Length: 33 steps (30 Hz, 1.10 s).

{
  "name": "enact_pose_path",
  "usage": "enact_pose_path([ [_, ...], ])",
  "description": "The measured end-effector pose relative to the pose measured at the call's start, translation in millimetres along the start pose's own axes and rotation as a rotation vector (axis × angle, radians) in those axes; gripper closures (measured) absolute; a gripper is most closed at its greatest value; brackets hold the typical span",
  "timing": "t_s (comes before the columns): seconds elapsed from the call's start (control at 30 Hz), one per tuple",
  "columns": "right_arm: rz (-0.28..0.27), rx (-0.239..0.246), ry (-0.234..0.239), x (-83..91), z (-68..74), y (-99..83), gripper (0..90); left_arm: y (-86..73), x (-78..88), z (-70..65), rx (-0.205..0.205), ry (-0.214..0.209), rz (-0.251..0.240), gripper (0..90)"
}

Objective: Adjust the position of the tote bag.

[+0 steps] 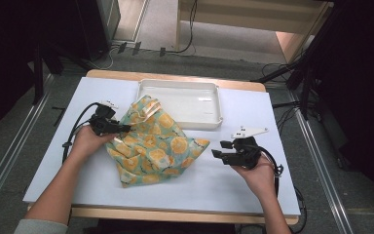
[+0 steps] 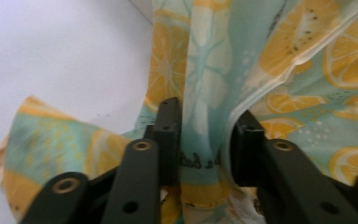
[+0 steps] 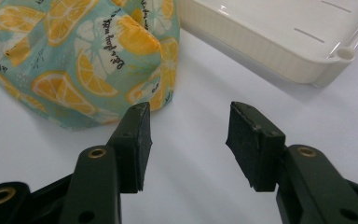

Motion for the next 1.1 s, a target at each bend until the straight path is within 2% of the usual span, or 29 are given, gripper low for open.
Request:
enact_pose_path([
  [0.13, -0.003, 0.007, 0.001, -0.8, 0.0, 0.1, 50.7, -0.4, 0.5, -0.7, 0.030, -0.044, 0.021, 84.8],
  [0.23, -0.004, 0.005, 0.001, -0.2, 0.1, 0.4, 50.7, 0.3, 3.7, -0.3, 0.042, -0.054, 0.022, 89.2],
  [0.43, -0.009, 0.004, 0.004, -0.4, -0.3, 1.1, 50.7, 4.6, 19.8, -4.1, 0.049, -0.067, -0.008, 90.0],
  [0.5, -0.008, 0.003, 0.005, -0.6, -0.1, 1.4, 50.7, 6.6, 26.3, -6.7, 0.073, -0.082, -0.018, 90.0],
  [0.57, -0.008, 0.004, 0.004, -0.7, 0.1, 1.8, 50.7, 8.7, 33.6, -9.5, 0.079, -0.093, -0.029, 90.0],
  [0.7, -0.013, 0.003, 0.010, -0.8, 0.2, 2.8, 51.0, 12.1, 46.9, -15.3, 0.080, -0.116, -0.046, 90.0],
  [0.83, -0.016, 0.001, 0.018, -0.7, 0.0, 4.0, 51.3, 13.9, 55.8, -20.5, 0.072, -0.111, -0.065, 90.0],
  [1.1, -0.037, 0.005, 0.012, 2.7, -1.3, 7.0, 51.5, 19.0, 74.3, -35.8, 0.060, -0.131, -0.098, 90.0],
])
Point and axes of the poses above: each handheld gripper's, and its own axes: x roughly backward along the jaws, y roughly out of its top, z roughly to its left, the point moved 4 cm from there along -x, roughly forward along the jaws, and after that the axes turned 2 degrees about -y, right-handed, at the moved point
